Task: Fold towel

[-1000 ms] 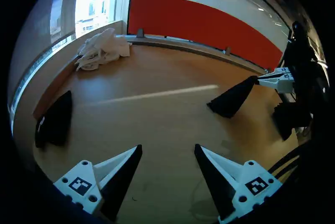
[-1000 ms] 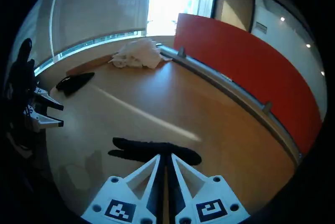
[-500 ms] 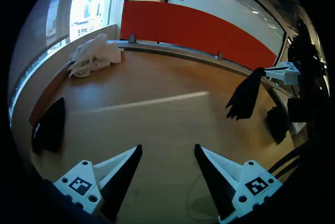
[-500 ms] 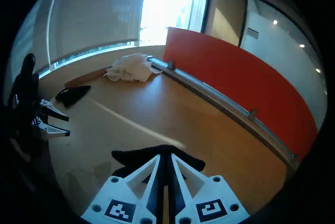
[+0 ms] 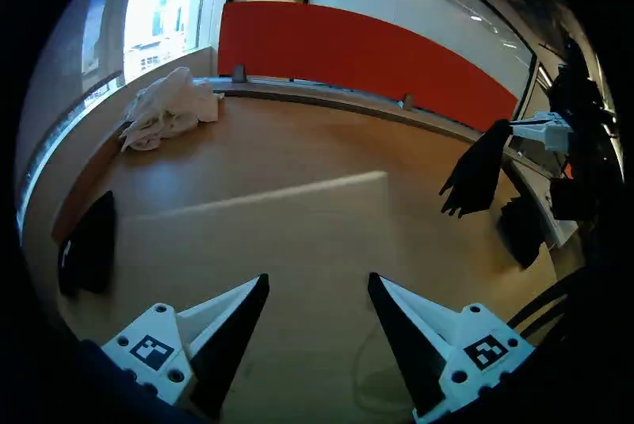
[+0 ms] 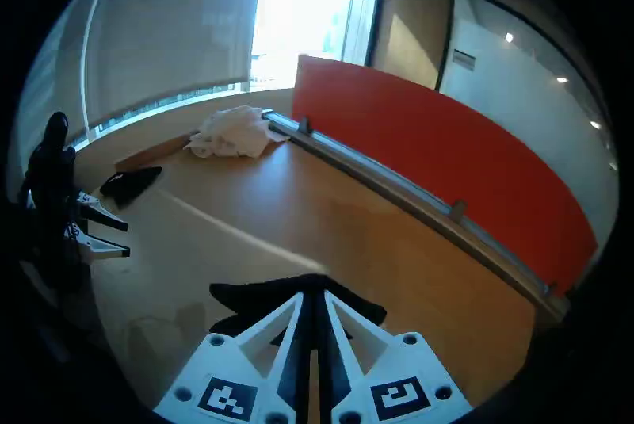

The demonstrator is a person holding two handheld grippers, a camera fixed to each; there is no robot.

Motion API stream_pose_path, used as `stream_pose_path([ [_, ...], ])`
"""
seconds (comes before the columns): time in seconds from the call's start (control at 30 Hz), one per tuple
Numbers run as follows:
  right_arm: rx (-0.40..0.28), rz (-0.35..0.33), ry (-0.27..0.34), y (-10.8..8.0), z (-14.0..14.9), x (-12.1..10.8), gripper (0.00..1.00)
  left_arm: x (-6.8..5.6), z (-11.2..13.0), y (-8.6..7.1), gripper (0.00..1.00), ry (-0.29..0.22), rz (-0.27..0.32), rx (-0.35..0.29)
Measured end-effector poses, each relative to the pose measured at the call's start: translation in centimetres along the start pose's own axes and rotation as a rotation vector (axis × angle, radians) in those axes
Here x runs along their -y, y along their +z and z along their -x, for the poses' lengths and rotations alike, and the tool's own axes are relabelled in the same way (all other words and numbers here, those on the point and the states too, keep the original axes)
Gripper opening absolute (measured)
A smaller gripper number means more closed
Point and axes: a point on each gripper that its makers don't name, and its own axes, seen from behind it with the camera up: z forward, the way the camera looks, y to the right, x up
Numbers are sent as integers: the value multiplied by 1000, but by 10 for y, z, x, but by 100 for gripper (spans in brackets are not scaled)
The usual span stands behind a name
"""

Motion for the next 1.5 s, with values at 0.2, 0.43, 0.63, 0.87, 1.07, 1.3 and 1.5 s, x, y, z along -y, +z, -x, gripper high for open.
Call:
stream_pose_path([
  [0.2,11,23,15,-16,14,-26,3,-6,-1,4,93,4,3,5],
  [0.43,29,60,18,-33,32,-61,3,-14,-5,11,93,18,2,9],
  [0.63,35,87,42,-49,45,-92,3,-22,-9,17,93,27,3,12],
  [0.87,42,127,71,-67,61,-129,3,-30,-10,22,93,37,2,22],
  [1.07,55,164,87,-81,76,-162,3,-36,-11,25,93,43,-1,30],
  [1.3,74,197,102,-94,94,-195,3,-45,-14,30,93,53,-4,39],
  [1.5,90,219,112,-104,108,-217,3,-53,-17,34,93,62,-3,43],
])
